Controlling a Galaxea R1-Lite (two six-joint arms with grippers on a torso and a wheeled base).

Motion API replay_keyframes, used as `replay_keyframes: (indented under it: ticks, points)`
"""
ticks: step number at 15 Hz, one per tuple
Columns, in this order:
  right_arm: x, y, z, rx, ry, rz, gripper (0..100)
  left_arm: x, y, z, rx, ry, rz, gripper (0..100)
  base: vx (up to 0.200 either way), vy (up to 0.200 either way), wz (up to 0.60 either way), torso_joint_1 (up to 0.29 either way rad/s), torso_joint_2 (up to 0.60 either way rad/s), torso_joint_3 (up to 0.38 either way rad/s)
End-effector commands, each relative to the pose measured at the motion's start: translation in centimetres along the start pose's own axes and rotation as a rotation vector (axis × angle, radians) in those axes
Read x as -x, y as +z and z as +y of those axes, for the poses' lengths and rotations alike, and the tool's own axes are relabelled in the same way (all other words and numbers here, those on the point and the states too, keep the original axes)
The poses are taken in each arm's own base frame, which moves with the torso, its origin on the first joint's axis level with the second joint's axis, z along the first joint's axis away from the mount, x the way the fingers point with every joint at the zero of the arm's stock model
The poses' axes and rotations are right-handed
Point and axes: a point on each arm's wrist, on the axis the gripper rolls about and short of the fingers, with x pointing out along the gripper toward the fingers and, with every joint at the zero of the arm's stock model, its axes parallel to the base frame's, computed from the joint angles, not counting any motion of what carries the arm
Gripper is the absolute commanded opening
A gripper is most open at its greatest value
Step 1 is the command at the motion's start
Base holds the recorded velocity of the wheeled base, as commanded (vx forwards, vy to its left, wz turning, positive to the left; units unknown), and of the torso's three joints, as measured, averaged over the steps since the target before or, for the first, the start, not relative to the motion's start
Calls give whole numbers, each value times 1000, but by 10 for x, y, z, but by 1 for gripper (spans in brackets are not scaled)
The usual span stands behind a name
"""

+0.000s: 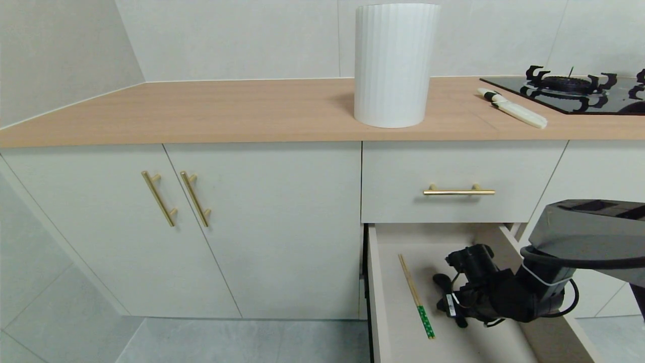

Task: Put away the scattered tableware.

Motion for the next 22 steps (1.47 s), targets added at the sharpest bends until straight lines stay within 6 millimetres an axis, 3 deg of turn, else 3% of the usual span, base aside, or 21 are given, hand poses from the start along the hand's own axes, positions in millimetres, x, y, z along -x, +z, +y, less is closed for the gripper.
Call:
replay_keyframes:
  ticks: [1,3,7,10,11,14,17,22]
  points:
    - [3,1,0,-2,1,-5,100,0,0,0,0,0,0,100,0,0,0,0,0,0]
    - [12,5,0,-5,6,-27,100,0,0,0,0,0,0,100,0,0,0,0,0,0]
    - [101,22,-7,-16,49,-186,100,0,0,0,0,0,0,100,0,0,0,0,0,0]
    - [177,14,-16,-12,86,-240,100,0,0,0,0,0,0,100,0,0,0,0,0,0]
    - [191,8,-16,0,116,-230,100,0,0,0,0,0,0,100,0,0,0,0,0,0]
    - [224,-17,-14,54,159,-184,100,0,0,0,0,0,0,100,0,0,0,0,0,0]
    - [249,-24,-16,71,177,-202,100,0,0,0,-14,0,0,100,0,0,0,0,0,0]
    - [258,-26,-18,72,185,-227,100,0,0,0,-6,0,0,100,-40,0,0,0,0,1]
